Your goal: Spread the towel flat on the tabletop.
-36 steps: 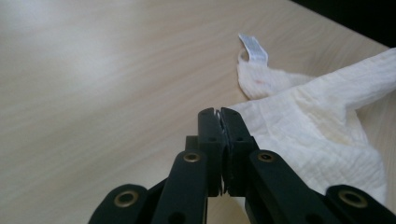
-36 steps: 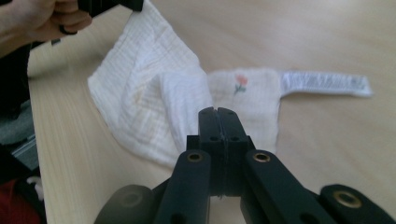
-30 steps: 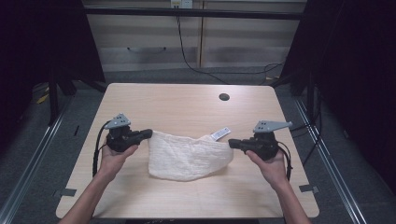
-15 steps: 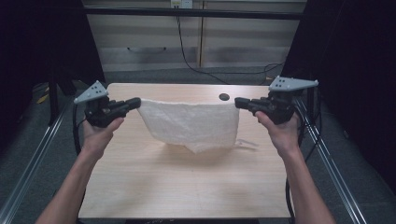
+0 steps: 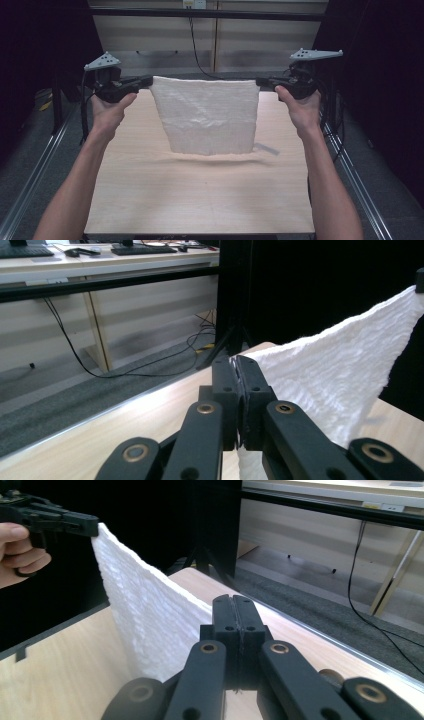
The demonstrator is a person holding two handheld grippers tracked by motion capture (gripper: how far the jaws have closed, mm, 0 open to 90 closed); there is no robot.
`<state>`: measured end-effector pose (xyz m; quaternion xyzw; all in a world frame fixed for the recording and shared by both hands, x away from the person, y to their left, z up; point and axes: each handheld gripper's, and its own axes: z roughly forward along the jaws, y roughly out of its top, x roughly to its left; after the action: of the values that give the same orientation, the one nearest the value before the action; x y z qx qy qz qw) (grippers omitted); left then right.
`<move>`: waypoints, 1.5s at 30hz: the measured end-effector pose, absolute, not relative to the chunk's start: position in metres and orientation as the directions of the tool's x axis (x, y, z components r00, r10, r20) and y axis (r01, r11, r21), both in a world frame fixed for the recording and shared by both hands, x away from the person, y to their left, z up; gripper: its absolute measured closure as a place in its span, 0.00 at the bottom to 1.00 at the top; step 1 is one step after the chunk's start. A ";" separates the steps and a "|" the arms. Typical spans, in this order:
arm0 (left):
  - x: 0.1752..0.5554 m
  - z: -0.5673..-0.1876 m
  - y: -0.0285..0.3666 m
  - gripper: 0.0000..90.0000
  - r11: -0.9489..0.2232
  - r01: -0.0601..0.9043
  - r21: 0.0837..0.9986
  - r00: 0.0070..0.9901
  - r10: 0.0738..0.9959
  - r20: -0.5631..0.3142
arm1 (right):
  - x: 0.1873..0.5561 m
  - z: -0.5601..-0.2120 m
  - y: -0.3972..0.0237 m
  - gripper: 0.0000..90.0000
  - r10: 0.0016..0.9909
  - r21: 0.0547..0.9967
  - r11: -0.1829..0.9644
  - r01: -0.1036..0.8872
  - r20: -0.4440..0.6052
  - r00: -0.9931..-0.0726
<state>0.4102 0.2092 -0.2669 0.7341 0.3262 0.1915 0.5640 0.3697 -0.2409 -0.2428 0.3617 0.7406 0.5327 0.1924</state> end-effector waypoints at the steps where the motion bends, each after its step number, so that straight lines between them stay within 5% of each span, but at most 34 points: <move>1: 0.410 -0.267 0.209 0.98 -0.151 0.263 0.953 0.714 0.695 -0.087 | 0.370 -0.243 -0.241 1.00 0.741 0.928 0.171 0.331 0.100 -0.664; 10: 0.384 -0.299 0.204 0.98 -0.213 0.228 0.950 0.751 0.660 -0.032 | 0.358 -0.281 -0.242 1.00 0.742 0.899 0.214 0.381 0.104 -0.663; 22: 0.341 -0.384 0.214 0.98 -0.219 0.316 0.923 0.789 0.601 -0.127 | 0.307 -0.380 -0.246 1.00 0.702 0.825 0.269 0.498 0.186 -0.687; 45: 0.278 -0.457 0.221 0.98 -0.380 0.416 0.826 0.822 0.546 -0.164 | 0.248 -0.452 -0.236 1.00 0.657 0.764 0.312 0.565 0.256 -0.709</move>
<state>0.2782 0.2210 -0.4574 0.8277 0.2905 0.0680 0.4752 0.2480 -0.2365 -0.4520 0.3777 0.8083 0.4486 0.0514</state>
